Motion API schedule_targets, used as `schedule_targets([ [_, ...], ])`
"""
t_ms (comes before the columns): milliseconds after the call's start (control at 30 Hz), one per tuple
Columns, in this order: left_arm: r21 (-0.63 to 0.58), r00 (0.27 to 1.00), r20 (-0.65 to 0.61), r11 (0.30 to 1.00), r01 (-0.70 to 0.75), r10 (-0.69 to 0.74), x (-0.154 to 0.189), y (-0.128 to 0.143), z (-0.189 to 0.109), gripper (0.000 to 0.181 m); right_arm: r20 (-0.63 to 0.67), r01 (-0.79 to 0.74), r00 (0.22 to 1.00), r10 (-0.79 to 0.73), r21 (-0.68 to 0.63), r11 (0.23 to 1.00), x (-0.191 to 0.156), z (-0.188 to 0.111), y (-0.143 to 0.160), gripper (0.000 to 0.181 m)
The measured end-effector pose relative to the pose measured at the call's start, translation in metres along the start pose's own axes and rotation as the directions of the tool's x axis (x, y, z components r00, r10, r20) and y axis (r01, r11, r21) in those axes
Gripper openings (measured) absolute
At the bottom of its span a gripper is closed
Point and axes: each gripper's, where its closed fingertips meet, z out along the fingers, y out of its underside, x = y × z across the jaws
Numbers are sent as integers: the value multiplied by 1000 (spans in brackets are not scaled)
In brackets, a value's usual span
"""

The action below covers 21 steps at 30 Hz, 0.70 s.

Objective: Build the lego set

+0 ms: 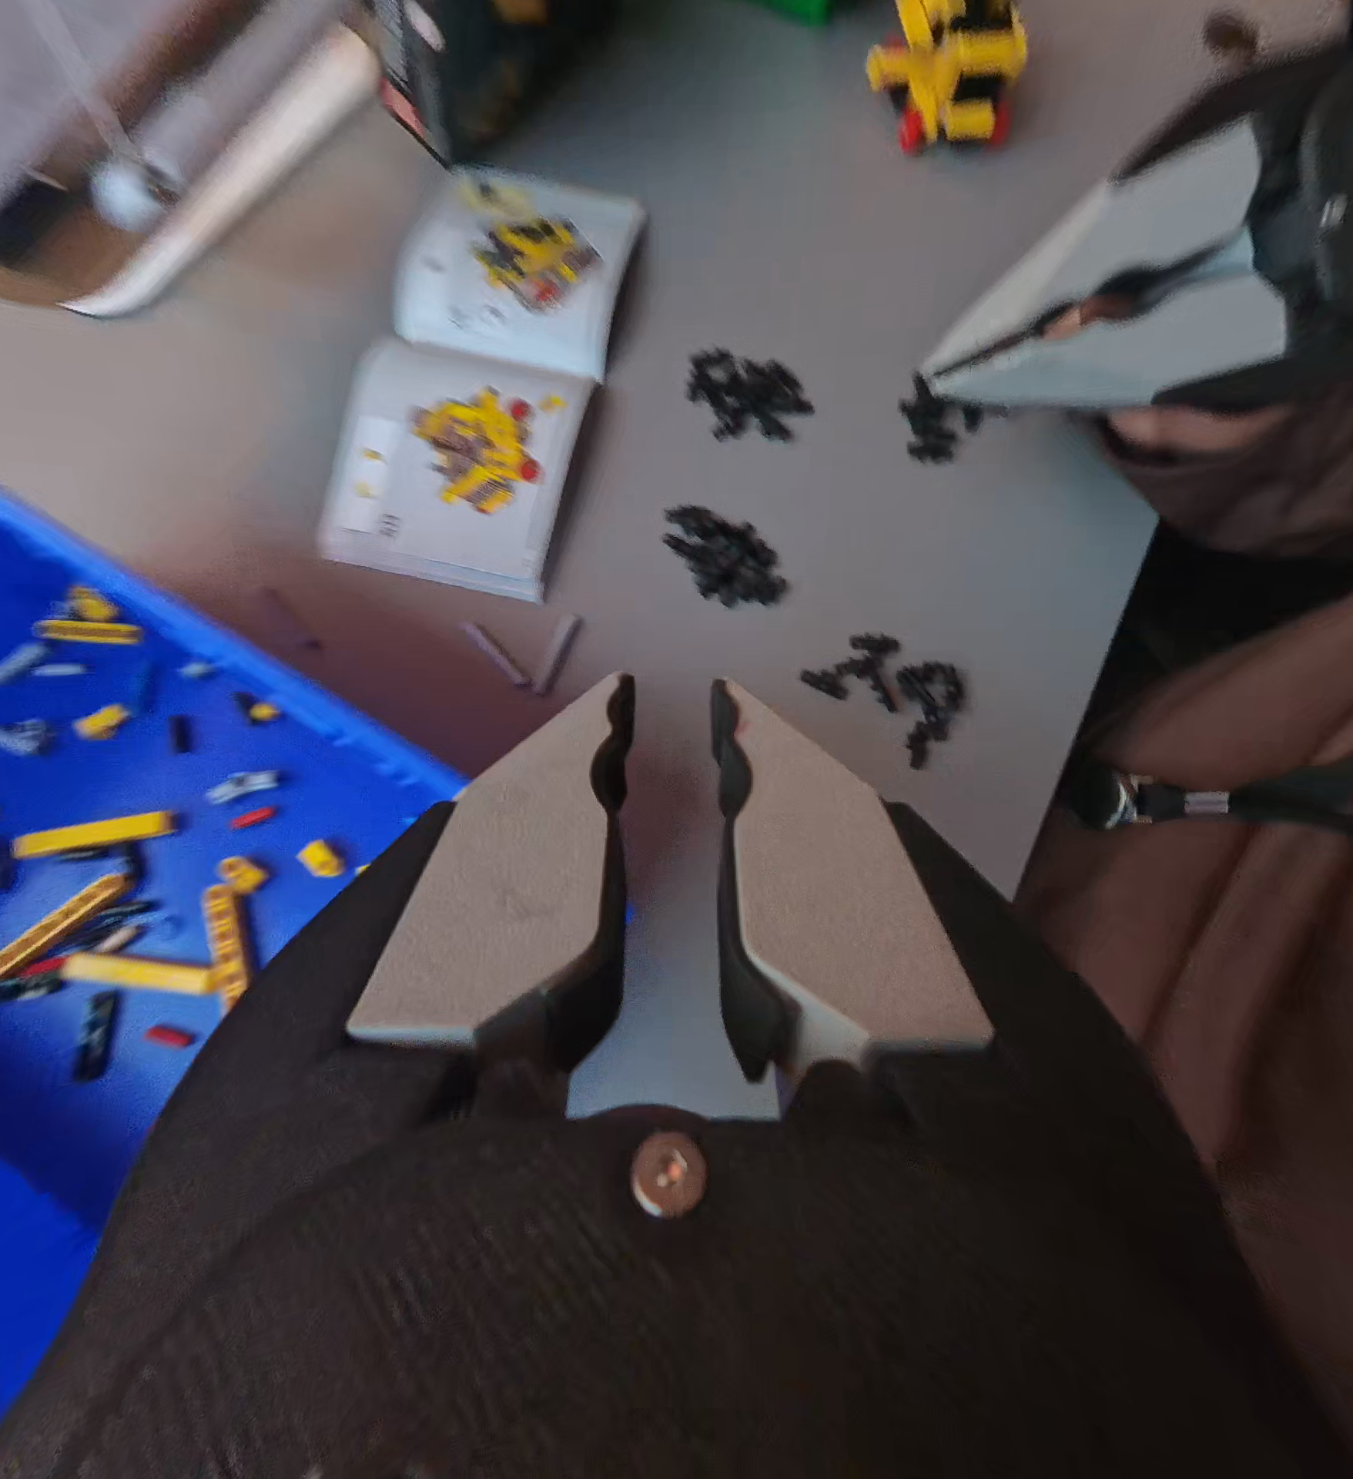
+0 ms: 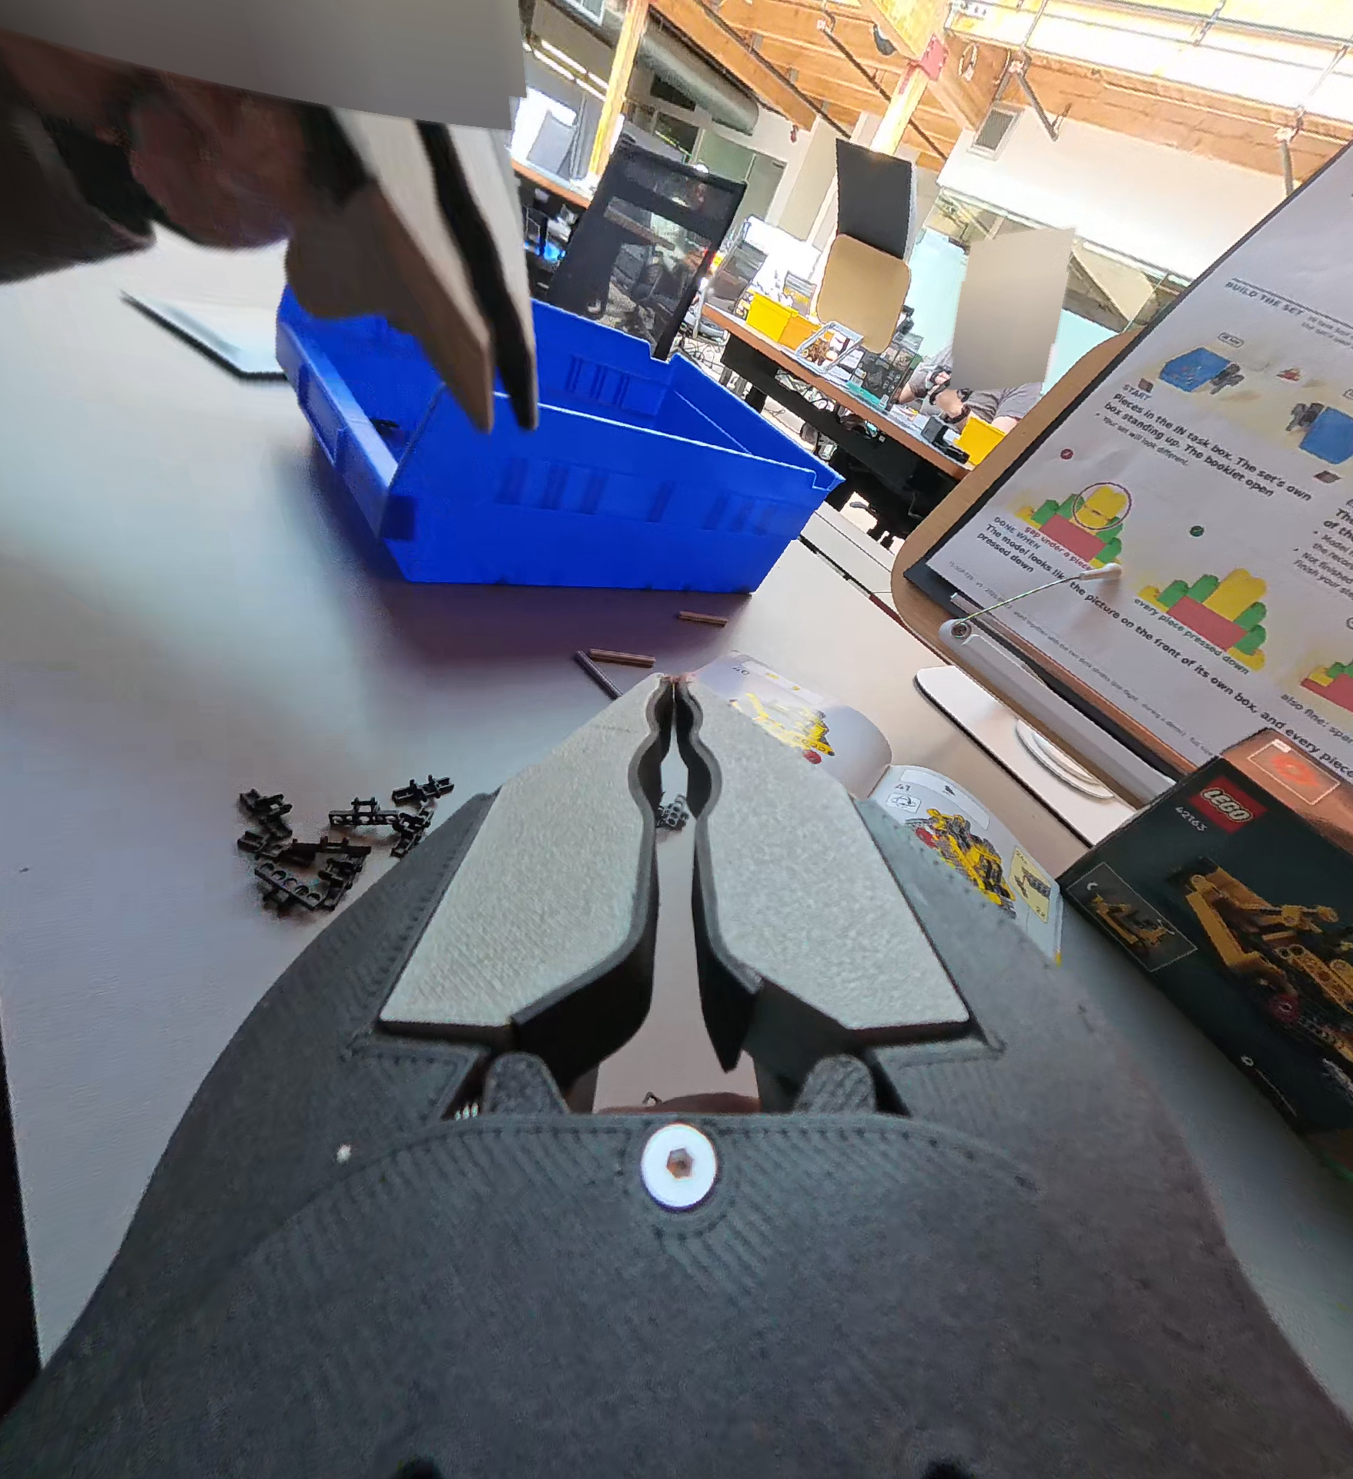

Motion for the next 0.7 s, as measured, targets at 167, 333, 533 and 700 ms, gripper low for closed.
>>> schedule_targets([
  [167,247,945,268,962,121,-188,-87,-12,-76,18,10,-17,1000,17,-9,1000,1,6,2,0],
  [333,217,912,355,967,134,-206,-127,9,-80,23,-4,-33,999,32,-43,999,6,12,9,0],
  [533,139,898,411,984,112,-160,-163,21,-77,27,-18,-57,998,55,-96,994,12,20,21,0],
  [700,131,919,360,984,120,-159,-168,35,-67,34,-45,-74,997,69,-119,990,18,25,26,5],
])
